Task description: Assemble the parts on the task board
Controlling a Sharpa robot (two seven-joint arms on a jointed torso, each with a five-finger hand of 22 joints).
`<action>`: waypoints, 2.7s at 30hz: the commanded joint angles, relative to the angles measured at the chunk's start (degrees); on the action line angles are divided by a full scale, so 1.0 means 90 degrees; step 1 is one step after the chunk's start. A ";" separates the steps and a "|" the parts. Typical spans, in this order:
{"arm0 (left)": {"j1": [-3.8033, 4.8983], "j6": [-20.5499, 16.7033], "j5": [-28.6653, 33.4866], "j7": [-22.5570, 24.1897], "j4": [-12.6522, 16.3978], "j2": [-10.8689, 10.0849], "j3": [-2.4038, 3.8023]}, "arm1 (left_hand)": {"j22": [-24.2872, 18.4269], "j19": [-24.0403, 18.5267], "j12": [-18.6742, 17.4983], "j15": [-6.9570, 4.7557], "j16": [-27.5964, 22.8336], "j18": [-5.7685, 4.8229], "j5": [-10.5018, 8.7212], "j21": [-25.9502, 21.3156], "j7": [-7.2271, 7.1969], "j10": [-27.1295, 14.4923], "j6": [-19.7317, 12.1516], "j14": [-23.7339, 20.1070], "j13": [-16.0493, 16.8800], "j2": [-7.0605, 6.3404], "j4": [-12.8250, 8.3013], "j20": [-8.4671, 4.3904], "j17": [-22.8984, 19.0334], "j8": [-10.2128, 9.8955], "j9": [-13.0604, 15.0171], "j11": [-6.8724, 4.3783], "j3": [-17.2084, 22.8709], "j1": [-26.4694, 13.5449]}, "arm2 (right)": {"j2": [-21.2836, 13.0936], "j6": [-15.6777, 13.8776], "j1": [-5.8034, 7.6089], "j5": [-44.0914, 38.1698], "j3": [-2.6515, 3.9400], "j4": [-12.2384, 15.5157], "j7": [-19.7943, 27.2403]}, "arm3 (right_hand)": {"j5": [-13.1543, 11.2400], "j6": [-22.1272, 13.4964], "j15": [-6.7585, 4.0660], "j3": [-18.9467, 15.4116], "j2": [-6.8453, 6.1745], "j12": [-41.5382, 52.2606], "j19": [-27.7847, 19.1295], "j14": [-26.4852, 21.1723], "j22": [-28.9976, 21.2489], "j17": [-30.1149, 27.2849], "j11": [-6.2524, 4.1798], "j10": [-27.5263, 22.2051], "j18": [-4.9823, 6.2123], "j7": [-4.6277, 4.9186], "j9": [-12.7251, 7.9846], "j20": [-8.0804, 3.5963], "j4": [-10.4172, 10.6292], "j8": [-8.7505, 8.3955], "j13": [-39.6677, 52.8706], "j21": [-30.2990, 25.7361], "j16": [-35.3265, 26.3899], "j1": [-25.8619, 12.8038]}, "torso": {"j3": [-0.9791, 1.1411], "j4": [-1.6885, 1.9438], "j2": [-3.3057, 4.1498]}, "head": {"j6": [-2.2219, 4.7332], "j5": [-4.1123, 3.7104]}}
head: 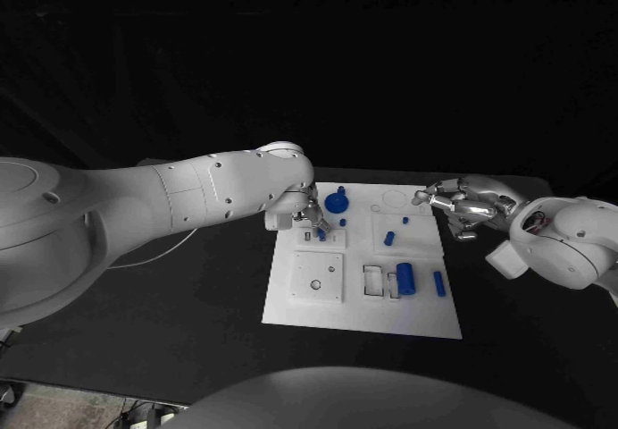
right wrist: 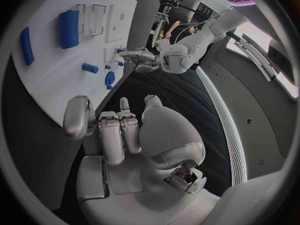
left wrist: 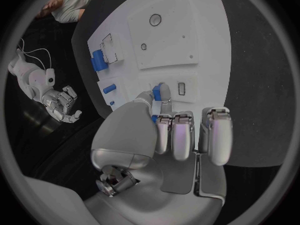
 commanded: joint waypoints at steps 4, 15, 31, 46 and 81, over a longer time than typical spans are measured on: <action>-0.0010 -0.0042 -0.0089 -0.0978 0.0028 0.0004 0.0003 | 0.1440 0.0529 0.0015 -0.0037 0.0016 -0.0034 0.0001 -0.0041 -0.0059 0.0662 0.0005 0.0682 0.1665 -0.0070 -0.0001 -0.0055 0.1673 -0.0013 0.0010 -0.0041 0.0054 -0.0005 | 0.0010 -0.0009 -0.0007 -0.0075 -0.0001 0.0004 -0.0014 | 0.0034 -0.0031 0.0015 0.0045 -0.0012 -0.0034 -0.0056 0.0446 0.0946 0.1499 -0.0022 0.0406 0.0056 0.0009 -0.0008 0.0013 0.0001 -0.0005 0.0324 -0.0060 -0.0034 0.0053 | 0.0003 0.0004 -0.0003 | 0.0000 0.0016; -0.0059 -0.0045 -0.0089 -0.0970 -0.0017 0.0029 0.0003 | 0.1431 0.0524 0.0015 -0.0036 0.0016 -0.0032 0.0001 -0.0047 -0.0058 0.0662 -0.0005 0.0682 0.1665 -0.0085 0.0004 -0.0054 0.1673 -0.0023 0.0016 -0.0041 0.0073 -0.0002 | 0.0011 -0.0019 -0.0008 -0.0075 -0.0001 0.0006 -0.0010 | 0.0036 -0.0032 0.0017 0.0049 -0.0012 -0.0038 -0.0067 0.0438 0.0942 0.1492 -0.0020 0.0396 0.0059 0.0010 -0.0008 0.0015 0.0001 -0.0004 0.0317 -0.0072 -0.0039 0.0053 | 0.0002 0.0001 0.0001 | 0.0000 0.0011; -0.0106 -0.0209 -0.0054 -0.0829 -0.0056 0.0054 0.0005 | 0.1402 0.0507 0.0015 -0.0034 0.0016 -0.0025 0.0001 -0.0067 -0.0052 0.0662 -0.0025 0.0682 0.1665 -0.0100 0.0020 -0.0052 0.1673 -0.0047 0.0028 -0.0036 0.0121 0.0002 | 0.0005 -0.0020 -0.0009 -0.0075 -0.0001 0.0011 -0.0013 | 0.0041 -0.0037 0.0021 0.0063 -0.0017 -0.0048 -0.0100 0.0420 0.0931 0.1475 -0.0016 0.0372 0.0066 0.0013 -0.0010 0.0019 0.0000 -0.0004 0.0300 -0.0107 -0.0051 0.0056 | 0.0001 0.0005 -0.0001 | 0.0000 -0.0001; -0.0109 -0.0296 -0.0056 -0.0773 -0.0005 0.0014 0.0007 | 0.1391 0.0500 0.0015 -0.0033 0.0016 -0.0021 0.0019 -0.0077 -0.0055 0.0662 -0.0022 0.0682 0.1665 -0.0149 0.0005 -0.0051 0.1673 -0.0058 0.0060 -0.0038 0.0200 0.0048 | 0.0002 -0.0015 -0.0020 -0.0076 -0.0001 -0.0001 -0.0020 | 0.0045 -0.0048 0.0025 0.0076 -0.0022 -0.0056 -0.0126 0.0408 0.0922 0.1463 -0.0014 0.0354 0.0072 0.0014 -0.0012 0.0022 -0.0002 -0.0008 0.0287 -0.0135 -0.0059 0.0061 | 0.0002 0.0003 -0.0005 | 0.0000 0.0022; -0.0198 -0.0268 -0.0088 -0.0476 -0.0126 0.0111 0.0005 | 0.1366 0.0483 0.0015 -0.0017 0.0016 -0.0014 -0.0092 -0.0100 -0.0022 0.0662 -0.0114 0.0682 0.1665 -0.0276 -0.0060 -0.0038 0.1673 -0.0169 0.0127 -0.0013 0.0454 0.0179 | -0.0001 -0.0050 -0.0047 -0.0079 -0.0001 -0.0004 0.0001 | 0.0057 -0.0060 0.0033 0.0118 -0.0051 -0.0081 -0.0216 0.0361 0.0892 0.1420 -0.0006 0.0297 0.0094 0.0023 -0.0015 0.0031 -0.0011 -0.0007 0.0247 -0.0231 -0.0089 0.0094 | 0.0002 0.0003 -0.0001 | 0.0000 0.0037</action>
